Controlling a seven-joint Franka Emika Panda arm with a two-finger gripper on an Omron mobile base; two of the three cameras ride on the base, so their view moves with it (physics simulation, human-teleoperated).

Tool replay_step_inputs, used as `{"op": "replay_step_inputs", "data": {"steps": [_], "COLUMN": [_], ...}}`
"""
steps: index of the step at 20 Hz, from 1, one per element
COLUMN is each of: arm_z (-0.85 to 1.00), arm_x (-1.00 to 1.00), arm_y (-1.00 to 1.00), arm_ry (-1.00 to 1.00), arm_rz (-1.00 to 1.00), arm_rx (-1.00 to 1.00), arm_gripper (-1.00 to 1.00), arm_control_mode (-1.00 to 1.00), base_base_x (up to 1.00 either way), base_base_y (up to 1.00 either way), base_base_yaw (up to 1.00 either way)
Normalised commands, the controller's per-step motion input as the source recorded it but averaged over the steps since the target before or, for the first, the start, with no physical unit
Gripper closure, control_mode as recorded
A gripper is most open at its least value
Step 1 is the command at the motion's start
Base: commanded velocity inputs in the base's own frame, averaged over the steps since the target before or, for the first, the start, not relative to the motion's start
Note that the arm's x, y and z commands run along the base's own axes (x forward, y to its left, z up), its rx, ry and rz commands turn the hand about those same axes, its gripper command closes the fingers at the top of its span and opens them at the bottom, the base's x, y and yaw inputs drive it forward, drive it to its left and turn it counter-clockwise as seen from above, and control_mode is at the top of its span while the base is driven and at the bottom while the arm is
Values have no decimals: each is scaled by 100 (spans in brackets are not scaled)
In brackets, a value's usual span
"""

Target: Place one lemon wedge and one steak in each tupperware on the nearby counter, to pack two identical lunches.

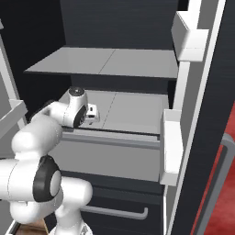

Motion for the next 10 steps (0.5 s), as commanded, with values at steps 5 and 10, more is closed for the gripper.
{"op": "replay_step_inputs", "data": {"steps": [5,10], "arm_z": [4,0], "arm_x": [45,35], "arm_y": [6,0], "arm_ry": [0,0], "arm_rz": [-11,-14], "arm_rx": [0,0], "arm_gripper": [-100,-100], "arm_control_mode": [-100,-100], "base_base_x": [0,0], "base_base_y": [0,0], "base_base_yaw": [0,0]}}
